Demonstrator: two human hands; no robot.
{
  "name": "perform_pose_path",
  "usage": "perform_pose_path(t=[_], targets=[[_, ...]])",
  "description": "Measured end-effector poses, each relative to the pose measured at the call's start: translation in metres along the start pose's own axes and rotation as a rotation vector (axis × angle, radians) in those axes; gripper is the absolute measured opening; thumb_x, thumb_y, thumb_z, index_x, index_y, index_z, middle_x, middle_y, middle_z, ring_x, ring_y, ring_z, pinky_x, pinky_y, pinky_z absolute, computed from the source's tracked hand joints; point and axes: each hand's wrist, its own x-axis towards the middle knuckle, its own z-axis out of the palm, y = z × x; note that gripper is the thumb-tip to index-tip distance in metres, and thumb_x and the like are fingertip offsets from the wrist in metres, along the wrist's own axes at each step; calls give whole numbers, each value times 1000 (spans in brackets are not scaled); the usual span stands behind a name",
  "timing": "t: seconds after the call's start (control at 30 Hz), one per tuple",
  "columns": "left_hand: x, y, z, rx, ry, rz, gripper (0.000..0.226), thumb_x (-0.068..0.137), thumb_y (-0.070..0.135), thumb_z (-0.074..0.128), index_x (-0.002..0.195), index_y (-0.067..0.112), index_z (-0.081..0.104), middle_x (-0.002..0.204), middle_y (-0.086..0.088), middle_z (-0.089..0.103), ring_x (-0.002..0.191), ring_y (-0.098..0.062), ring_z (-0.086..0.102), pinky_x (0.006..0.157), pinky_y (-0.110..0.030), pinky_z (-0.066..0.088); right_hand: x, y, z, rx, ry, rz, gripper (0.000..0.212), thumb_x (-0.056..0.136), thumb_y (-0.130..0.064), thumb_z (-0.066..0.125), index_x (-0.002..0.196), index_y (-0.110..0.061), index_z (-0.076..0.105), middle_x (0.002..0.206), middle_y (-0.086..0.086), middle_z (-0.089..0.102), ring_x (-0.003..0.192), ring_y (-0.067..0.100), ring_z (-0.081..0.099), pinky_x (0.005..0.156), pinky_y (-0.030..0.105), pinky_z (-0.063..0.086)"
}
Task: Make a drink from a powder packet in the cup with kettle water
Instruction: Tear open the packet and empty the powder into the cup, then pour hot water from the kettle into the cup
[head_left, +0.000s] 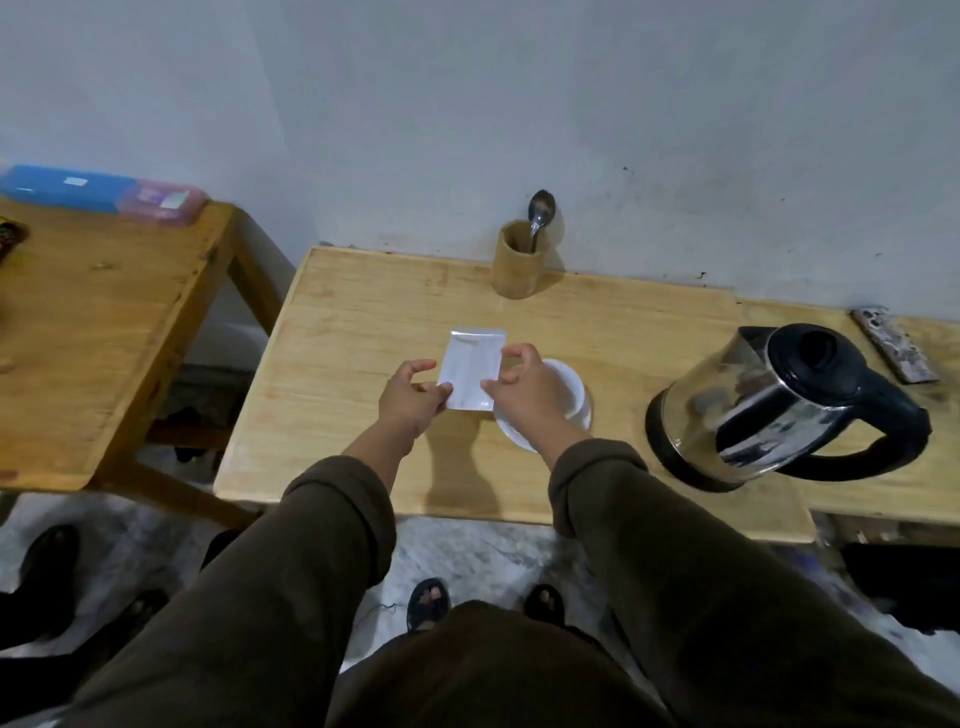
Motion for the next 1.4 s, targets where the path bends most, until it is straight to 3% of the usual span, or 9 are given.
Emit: perform_pose_path(t=[0.07,0.13,0.3,0.47,0.67,0.83,1.13,1.27,1.4], targets=[[-3,-9,-6,184,42,53,42,84,15,66,124,16,54,85,-5,62,77,-21,61,86,-34,53,0,4,16,-137,-5,-15,34,82,-3,61,114,-11,53,91,11,62,86,26,59,65,25,44],[-7,-16,-10,305,67,102,38,84,18,65,120,17,57,92,-6,63,86,-22,60,82,-29,47,1,11,29,-233,-33,12,29,80,-1,61,108,-7,61,107,13,66,102,28,61,81,31,48],[-4,-32,-17,586,-11,139,27,87,21,57,110,12,68,116,-6,71,113,-23,63,99,-28,42,0,21,47,-449,-112,-15,32,87,-4,51,117,0,59,125,18,61,118,33,55,102,42,43],[0,-39,-18,667,-48,145,35,88,17,55,120,8,64,122,-8,67,118,-24,59,100,-24,37,1,28,57,-556,-180,3,25,90,-11,49,109,-1,61,119,18,59,122,34,50,93,35,41],[-2,-41,-15,734,-55,131,38,87,15,53,123,9,63,124,-13,64,118,-28,57,98,-26,40,-5,30,60,-633,-179,-23,35,91,-15,48,123,-2,54,134,15,55,124,31,49,101,33,39],[-17,-35,-5,751,-20,174,44,90,15,51,134,10,52,141,-14,41,124,-27,49,100,-28,40,-13,23,45,-558,-48,-125,38,90,-14,48,127,-4,52,123,20,62,114,34,57,92,35,46],[-69,-28,73,754,-58,268,45,93,15,47,136,1,45,143,-16,45,136,-27,36,109,-30,29,-34,39,-57,-438,339,-395,33,86,-6,47,118,-9,58,123,12,56,110,30,54,83,36,46],[-91,-28,112,747,-28,252,41,94,13,46,130,-6,50,138,-23,49,132,-35,41,109,-34,31,-43,63,-116,-485,556,-450,35,81,-4,51,115,-6,60,121,16,54,113,32,52,92,42,46],[-92,-34,135,676,43,222,35,84,11,48,113,-5,60,122,-24,59,117,-38,52,97,-37,42,-51,84,-168,-602,719,-366,41,82,-10,49,123,-14,53,138,11,42,132,27,36,106,45,30]])
